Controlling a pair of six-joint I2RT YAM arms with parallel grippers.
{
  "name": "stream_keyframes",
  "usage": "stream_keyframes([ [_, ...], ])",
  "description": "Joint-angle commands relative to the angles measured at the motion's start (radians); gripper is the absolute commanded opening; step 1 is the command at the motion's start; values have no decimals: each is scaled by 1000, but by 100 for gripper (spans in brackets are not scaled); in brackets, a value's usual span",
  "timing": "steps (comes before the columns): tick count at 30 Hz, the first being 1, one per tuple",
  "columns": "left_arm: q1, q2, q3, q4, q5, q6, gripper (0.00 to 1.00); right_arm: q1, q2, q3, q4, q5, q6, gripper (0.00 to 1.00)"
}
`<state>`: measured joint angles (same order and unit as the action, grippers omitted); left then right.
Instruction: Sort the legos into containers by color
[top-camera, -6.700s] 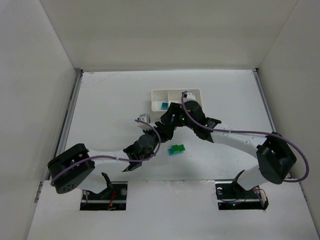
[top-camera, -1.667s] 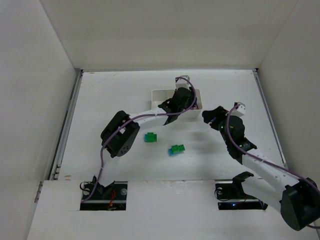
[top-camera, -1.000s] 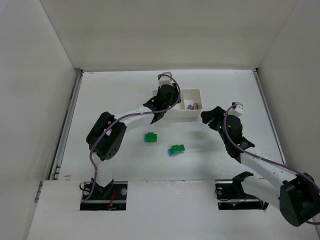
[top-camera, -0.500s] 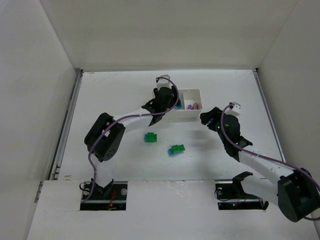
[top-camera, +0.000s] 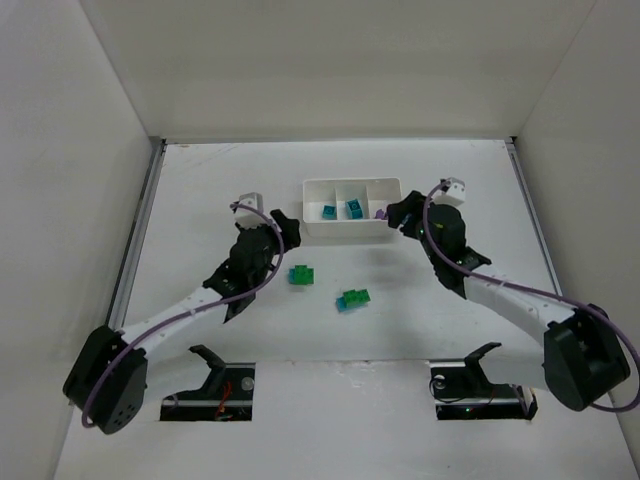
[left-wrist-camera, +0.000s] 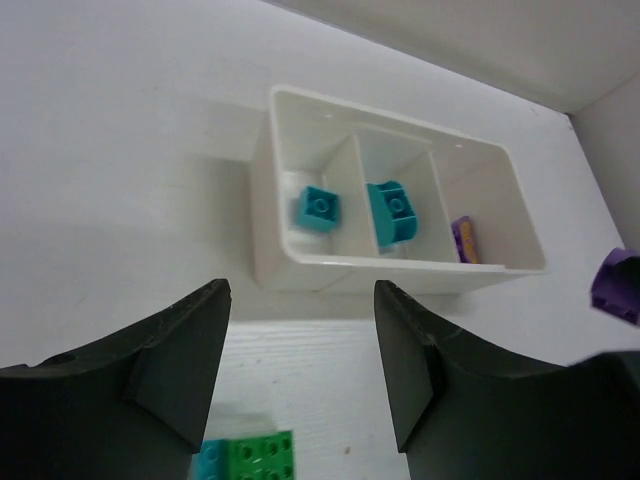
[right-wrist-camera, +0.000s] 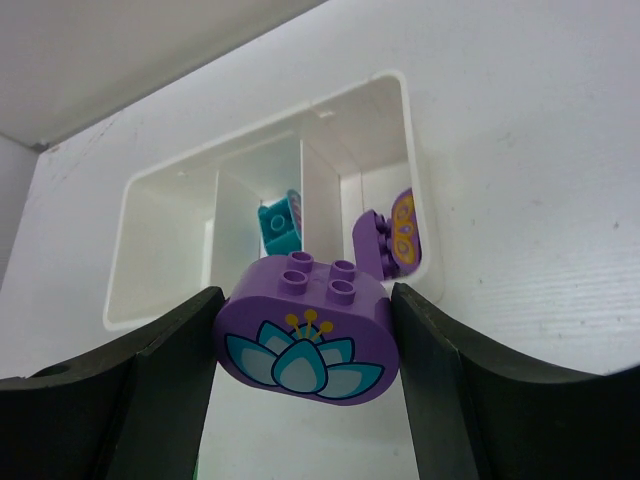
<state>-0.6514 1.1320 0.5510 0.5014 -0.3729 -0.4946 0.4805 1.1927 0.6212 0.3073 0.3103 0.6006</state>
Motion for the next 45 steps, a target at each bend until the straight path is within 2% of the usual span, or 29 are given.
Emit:
stream_keyframes([
  [1, 41, -110, -106, 29, -44, -16, 56, 4, 94, 119, 39, 36, -54, 50],
  [7, 51, -164, -189, 38, -41, -22, 56, 2, 292, 305, 9, 55, -108, 52],
  [15, 49, -140, -206, 65, -34, -7, 56, 10, 399, 433, -66, 110, -145, 54],
  [34, 19, -150, -207, 65, -44, -6, 56, 23, 473, 476, -83, 205, -193, 62],
  [39, 26, -141, -207, 63, -47, -6, 56, 20, 473, 465, -77, 205, -191, 73],
  [45, 19, -115, -201, 65, -54, -2, 56, 20, 433, 442, -65, 194, -196, 79],
])
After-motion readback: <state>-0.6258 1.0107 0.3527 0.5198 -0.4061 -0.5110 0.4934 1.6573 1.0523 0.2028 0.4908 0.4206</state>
